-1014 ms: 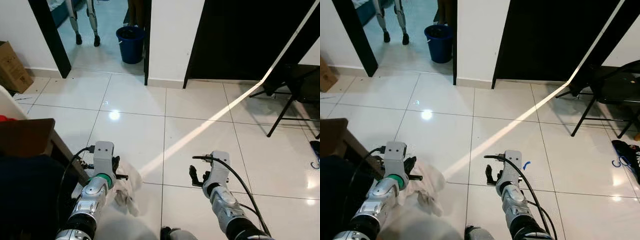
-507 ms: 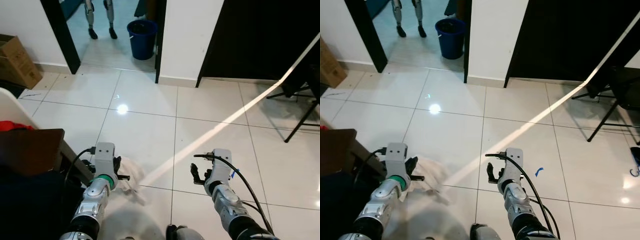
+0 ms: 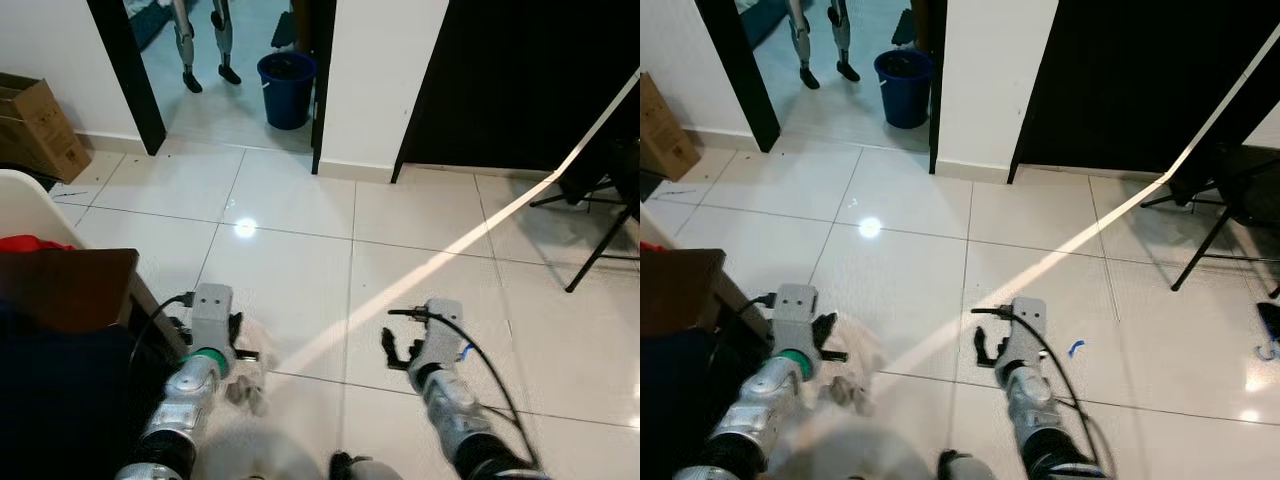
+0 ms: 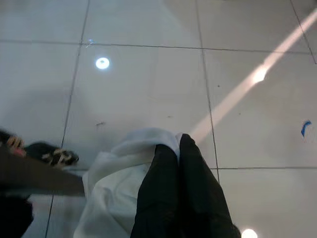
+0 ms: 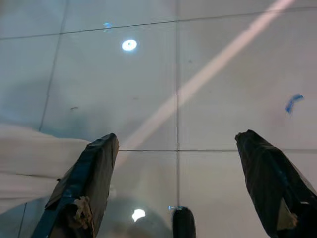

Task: Hang hanger

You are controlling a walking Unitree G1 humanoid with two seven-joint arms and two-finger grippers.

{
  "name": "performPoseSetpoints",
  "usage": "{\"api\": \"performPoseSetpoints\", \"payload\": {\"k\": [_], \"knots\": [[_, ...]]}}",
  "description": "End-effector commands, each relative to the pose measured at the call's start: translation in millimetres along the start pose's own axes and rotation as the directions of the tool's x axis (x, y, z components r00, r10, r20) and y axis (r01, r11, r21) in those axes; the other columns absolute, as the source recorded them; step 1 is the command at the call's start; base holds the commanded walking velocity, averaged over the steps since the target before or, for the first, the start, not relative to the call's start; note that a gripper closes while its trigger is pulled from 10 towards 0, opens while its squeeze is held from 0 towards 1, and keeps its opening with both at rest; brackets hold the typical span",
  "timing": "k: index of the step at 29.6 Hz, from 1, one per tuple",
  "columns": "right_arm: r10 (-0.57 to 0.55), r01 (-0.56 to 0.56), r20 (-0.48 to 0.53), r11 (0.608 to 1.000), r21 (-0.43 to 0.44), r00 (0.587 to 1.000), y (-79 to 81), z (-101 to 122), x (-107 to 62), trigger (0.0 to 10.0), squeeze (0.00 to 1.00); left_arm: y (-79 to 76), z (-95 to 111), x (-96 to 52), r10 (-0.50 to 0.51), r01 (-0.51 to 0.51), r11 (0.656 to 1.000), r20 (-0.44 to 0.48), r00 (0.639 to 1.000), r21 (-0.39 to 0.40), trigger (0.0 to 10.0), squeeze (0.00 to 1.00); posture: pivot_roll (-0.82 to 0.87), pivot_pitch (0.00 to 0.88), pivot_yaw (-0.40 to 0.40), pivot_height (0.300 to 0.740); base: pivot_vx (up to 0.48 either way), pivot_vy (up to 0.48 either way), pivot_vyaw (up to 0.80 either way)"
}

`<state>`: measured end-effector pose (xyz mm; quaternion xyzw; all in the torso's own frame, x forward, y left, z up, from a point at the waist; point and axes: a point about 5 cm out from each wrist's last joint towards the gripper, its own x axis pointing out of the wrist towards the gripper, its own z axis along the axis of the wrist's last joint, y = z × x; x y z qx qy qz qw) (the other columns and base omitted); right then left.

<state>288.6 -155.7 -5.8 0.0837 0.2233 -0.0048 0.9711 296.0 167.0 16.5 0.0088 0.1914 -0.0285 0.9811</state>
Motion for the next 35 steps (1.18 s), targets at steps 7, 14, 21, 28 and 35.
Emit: {"api": "performPoseSetpoints", "payload": {"k": [7,14,21,28,35], "knots": [[-0.034,0.034,-0.028,0.999,0.017,0.999,-7.9,-6.6,-2.8,10.0,0.00,-5.3,-1.4,0.9,-0.013,0.013,1.000,-0.014,1.000,0.003,10.0,0.00,0.04,0.076,0.013,0.740,0.000,0.000,-0.80],[-0.038,0.038,-0.028,0.999,0.016,0.999,-8.9,-6.7,-3.0,10.0,0.00,-3.8,-1.8,0.5,-0.005,0.005,1.000,-0.012,1.000,-0.002,10.0,0.00,0.03,0.080,0.015,0.740,0.000,0.000,-0.80],[-0.049,0.049,-0.016,0.999,0.011,0.999,-12.5,-4.7,-3.2,10.0,0.00,-3.2,-1.8,0.0,0.010,-0.010,1.000,-0.001,1.000,-0.022,10.0,0.00,0.02,0.084,0.015,0.740,0.000,0.000,-0.80],[-0.068,0.068,-0.008,0.998,0.006,0.998,-17.8,-3.3,-3.9,10.0,0.00,-4.8,-1.4,-0.1,0.030,-0.030,1.000,0.011,1.000,-0.001,10.0,0.00,0.02,0.082,0.017,0.740,0.000,0.000,-0.80],[-0.075,0.075,-0.006,0.997,0.009,0.997,-19.0,-3.9,-4.6,10.0,0.00,-8.3,-1.9,-0.1,0.000,0.000,1.000,0.006,1.000,0.014,10.0,0.00,0.02,0.082,0.021,0.740,0.000,0.000,-0.80]]}}
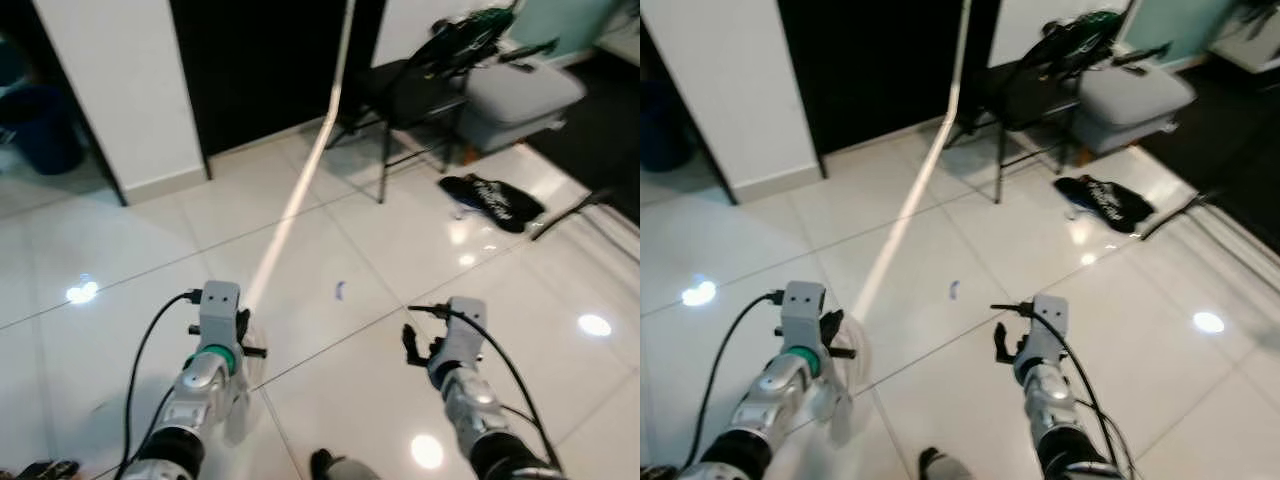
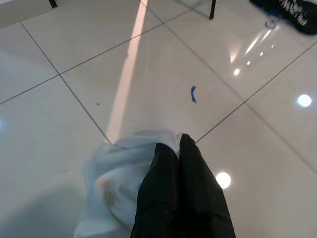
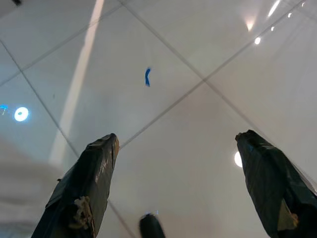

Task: Hang hanger

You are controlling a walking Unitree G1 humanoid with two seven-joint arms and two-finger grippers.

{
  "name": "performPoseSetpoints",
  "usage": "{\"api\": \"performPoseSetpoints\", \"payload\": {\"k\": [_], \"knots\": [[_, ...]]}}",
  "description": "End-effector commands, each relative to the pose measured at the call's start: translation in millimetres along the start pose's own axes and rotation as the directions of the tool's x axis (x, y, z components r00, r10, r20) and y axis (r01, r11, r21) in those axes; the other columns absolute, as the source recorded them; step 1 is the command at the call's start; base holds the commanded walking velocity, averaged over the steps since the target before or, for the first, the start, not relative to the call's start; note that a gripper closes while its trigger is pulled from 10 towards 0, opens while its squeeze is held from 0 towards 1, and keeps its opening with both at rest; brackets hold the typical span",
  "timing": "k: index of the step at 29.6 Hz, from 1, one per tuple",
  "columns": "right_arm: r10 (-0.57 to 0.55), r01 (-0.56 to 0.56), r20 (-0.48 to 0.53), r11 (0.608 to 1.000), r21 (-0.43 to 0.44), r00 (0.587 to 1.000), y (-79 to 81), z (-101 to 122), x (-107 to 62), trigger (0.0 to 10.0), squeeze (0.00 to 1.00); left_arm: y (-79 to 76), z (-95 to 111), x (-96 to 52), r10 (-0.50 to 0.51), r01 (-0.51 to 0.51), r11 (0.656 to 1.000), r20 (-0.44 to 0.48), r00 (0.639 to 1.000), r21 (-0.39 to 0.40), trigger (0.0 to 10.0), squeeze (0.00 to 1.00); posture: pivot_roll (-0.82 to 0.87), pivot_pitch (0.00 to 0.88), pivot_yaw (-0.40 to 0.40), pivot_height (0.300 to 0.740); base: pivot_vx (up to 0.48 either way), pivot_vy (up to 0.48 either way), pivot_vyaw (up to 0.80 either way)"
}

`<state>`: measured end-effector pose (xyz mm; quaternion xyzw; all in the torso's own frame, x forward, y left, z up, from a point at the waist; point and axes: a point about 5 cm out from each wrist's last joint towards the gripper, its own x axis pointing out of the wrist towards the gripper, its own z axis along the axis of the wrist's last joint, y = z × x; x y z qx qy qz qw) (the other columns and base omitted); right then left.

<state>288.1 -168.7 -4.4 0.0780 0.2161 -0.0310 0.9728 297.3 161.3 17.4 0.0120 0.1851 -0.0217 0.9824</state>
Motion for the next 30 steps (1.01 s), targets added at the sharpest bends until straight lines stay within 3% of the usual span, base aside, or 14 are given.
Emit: {"api": "performPoseSetpoints", "payload": {"k": [1,30], "knots": [[-0.024,0.024,-0.026,1.000,0.008,0.999,-6.5,-7.3,-3.0,10.0,0.00,-2.2,-4.0,-1.8,-0.014,0.014,1.000,-0.007,1.000,0.010,10.0,0.00,0.02,0.082,0.021,0.740,0.000,0.000,-0.80],[-0.032,0.032,-0.029,0.999,0.004,0.999,-7.6,-10.2,-4.6,10.0,0.00,-2.6,-9.9,-5.8,-0.037,0.037,0.999,-0.003,0.999,0.024,10.0,0.00,0.01,0.053,0.015,0.740,0.000,0.000,-0.80]]}}
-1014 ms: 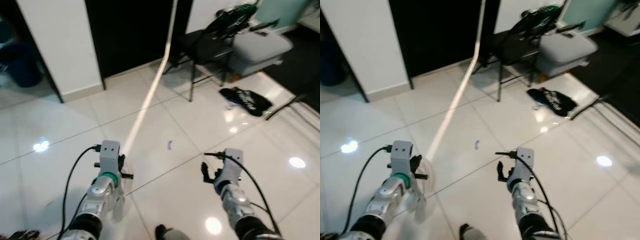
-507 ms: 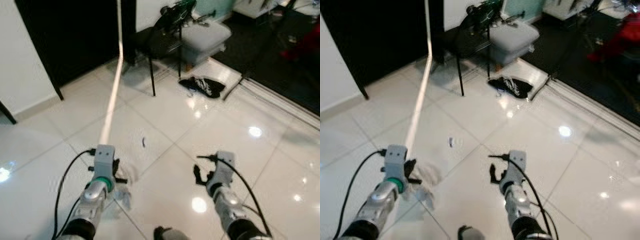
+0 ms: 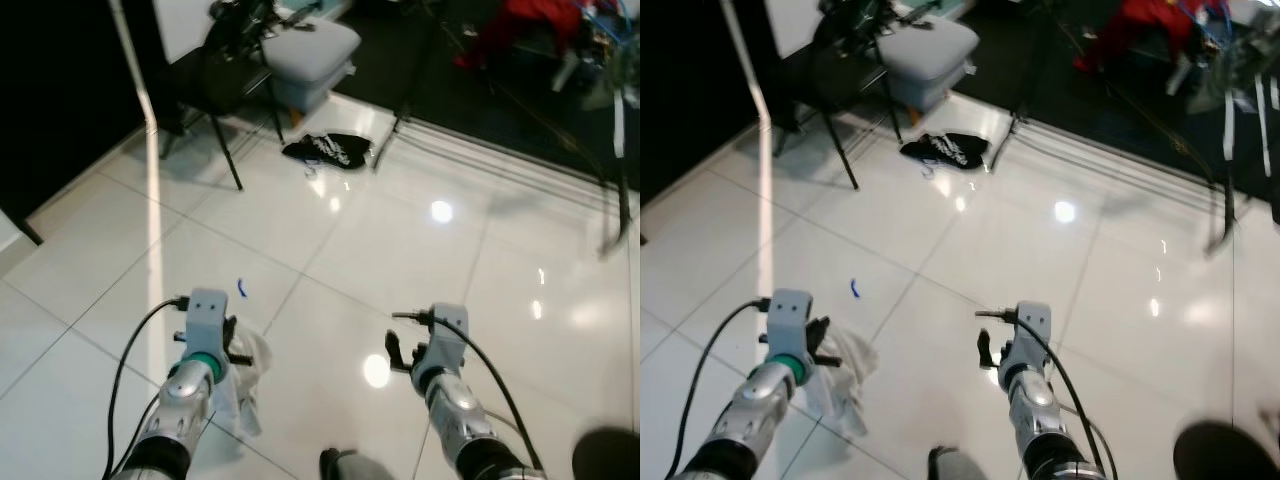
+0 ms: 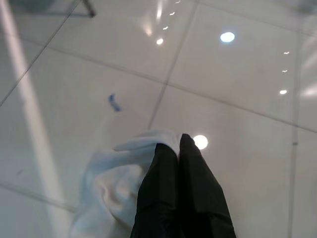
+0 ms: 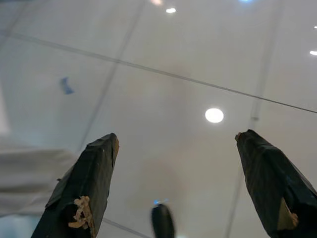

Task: Hang hanger

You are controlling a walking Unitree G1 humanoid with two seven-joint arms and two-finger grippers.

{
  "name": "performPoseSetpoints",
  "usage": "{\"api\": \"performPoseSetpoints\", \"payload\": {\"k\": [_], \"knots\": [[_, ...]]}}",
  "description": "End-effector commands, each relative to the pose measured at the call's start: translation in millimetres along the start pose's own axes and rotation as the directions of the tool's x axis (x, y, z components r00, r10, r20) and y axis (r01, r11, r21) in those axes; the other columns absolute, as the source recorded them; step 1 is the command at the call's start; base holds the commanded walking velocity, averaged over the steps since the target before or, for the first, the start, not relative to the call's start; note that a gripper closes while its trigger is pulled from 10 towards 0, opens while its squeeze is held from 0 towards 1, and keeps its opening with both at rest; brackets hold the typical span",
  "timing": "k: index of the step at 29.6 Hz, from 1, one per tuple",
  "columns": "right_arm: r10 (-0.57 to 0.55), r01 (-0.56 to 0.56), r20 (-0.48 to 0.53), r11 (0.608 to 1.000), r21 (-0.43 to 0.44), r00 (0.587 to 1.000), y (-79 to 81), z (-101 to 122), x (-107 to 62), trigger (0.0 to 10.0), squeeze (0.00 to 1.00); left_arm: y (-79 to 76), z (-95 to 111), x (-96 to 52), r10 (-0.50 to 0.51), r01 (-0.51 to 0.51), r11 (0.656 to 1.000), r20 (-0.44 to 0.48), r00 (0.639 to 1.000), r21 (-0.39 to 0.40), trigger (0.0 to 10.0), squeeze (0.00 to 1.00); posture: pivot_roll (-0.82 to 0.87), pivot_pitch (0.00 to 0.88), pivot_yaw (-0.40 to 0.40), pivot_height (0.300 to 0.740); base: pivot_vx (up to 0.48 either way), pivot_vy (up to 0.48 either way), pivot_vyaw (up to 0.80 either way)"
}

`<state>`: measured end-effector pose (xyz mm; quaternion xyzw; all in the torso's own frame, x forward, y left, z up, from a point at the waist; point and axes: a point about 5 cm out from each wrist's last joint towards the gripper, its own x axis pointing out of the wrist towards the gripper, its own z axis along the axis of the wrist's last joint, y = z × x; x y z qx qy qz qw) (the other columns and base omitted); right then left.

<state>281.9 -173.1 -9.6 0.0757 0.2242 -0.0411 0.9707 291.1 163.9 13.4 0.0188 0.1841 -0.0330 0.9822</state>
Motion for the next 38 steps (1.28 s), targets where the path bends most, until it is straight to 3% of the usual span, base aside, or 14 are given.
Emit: {"api": "performPoseSetpoints", "payload": {"k": [1,19,38], "knots": [[-0.011,0.011,-0.014,1.000,0.005,1.000,-2.2,-3.8,-1.3,10.0,0.00,-5.0,-4.0,-1.4,-0.018,0.018,1.000,-0.005,1.000,0.007,10.0,0.00,0.01,0.053,0.015,0.740,0.000,0.000,-0.80],[-0.014,0.014,-0.001,1.000,0.012,1.000,-2.3,-3.1,-1.7,10.0,0.00,-1.1,-0.2,-1.2,0.027,-0.026,0.999,0.022,0.999,-0.032,10.0,0.00,0.02,0.069,0.014,0.740,0.000,0.000,-0.80],[0.007,-0.008,0.043,1.000,0.014,0.999,0.5,5.6,0.4,10.0,0.00,-6.1,11.2,-1.3,-0.022,0.030,0.996,0.091,0.996,-0.079,10.0,0.00,0.01,0.084,0.009,0.740,0.047,0.000,0.00]]}}
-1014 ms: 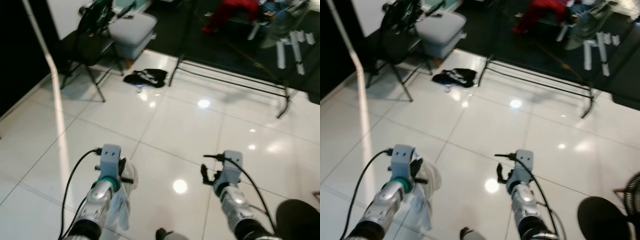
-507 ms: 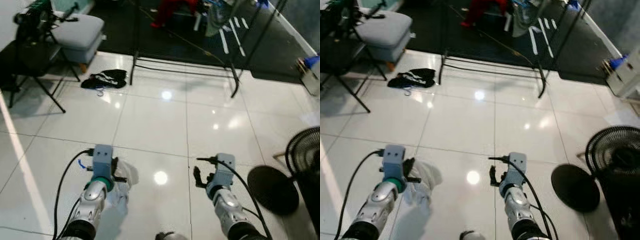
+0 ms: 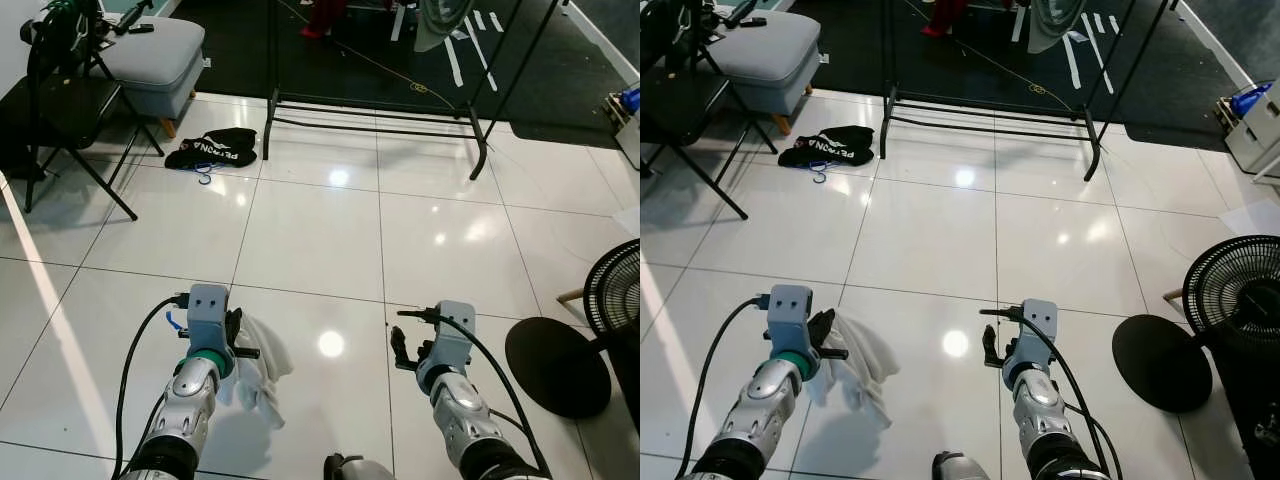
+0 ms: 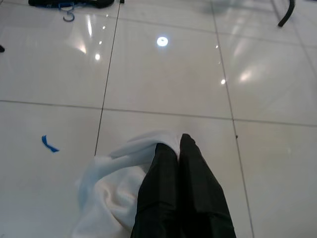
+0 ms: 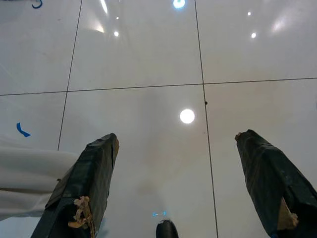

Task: Hang hanger

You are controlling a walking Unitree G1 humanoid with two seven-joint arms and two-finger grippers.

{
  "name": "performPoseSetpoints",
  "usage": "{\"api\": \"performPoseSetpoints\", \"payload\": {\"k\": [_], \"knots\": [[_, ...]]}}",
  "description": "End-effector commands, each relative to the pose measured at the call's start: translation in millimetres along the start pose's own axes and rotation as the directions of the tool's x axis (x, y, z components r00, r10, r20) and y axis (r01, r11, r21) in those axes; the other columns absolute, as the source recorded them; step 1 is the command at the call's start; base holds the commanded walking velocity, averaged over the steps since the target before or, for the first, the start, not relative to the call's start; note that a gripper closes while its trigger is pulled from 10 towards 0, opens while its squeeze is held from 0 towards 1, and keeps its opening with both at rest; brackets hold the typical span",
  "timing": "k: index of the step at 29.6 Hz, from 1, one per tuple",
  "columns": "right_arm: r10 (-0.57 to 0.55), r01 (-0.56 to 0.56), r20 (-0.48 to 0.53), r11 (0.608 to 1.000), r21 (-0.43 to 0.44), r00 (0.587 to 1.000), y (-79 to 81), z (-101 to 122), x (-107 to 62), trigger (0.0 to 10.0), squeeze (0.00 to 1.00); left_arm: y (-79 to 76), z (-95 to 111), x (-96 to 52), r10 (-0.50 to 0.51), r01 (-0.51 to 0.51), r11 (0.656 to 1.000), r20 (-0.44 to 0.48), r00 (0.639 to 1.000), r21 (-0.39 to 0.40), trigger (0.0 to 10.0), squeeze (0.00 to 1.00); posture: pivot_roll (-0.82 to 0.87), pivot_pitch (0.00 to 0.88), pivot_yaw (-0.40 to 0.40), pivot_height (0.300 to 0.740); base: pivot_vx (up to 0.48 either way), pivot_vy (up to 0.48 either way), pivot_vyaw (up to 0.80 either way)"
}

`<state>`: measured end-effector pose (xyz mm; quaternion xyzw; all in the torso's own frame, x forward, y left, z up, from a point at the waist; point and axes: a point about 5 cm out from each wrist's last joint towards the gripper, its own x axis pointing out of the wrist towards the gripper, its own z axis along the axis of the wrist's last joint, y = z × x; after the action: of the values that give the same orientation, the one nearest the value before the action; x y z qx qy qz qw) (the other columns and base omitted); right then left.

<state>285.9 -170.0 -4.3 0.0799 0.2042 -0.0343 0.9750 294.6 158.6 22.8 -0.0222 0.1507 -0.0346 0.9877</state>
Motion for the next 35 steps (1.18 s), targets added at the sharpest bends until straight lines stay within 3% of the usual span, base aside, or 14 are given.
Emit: {"api": "performPoseSetpoints", "payload": {"k": [1,16,35], "knots": [[-0.011,0.011,0.003,1.000,0.007,1.000,-3.8,-0.2,-0.7,10.0,0.00,-1.5,1.2,-1.3,-0.011,0.011,1.000,0.021,1.000,-0.003,10.0,0.00,0.01,0.084,0.009,0.740,0.330,0.000,0.00],[-0.010,0.010,0.005,1.000,-0.001,1.000,-4.6,0.1,-0.8,10.0,0.00,-1.0,2.3,-1.7,-0.017,0.017,1.000,0.025,1.000,-0.008,10.0,0.00,0.01,0.084,0.010,0.740,0.331,0.000,0.00],[-0.027,0.027,0.011,0.999,0.021,1.000,-6.3,1.2,-0.7,10.0,0.00,-2.4,4.1,-0.4,-0.031,0.031,1.000,0.025,0.999,0.000,10.0,0.00,0.00,0.083,0.017,0.740,0.324,0.000,-0.74]]}}
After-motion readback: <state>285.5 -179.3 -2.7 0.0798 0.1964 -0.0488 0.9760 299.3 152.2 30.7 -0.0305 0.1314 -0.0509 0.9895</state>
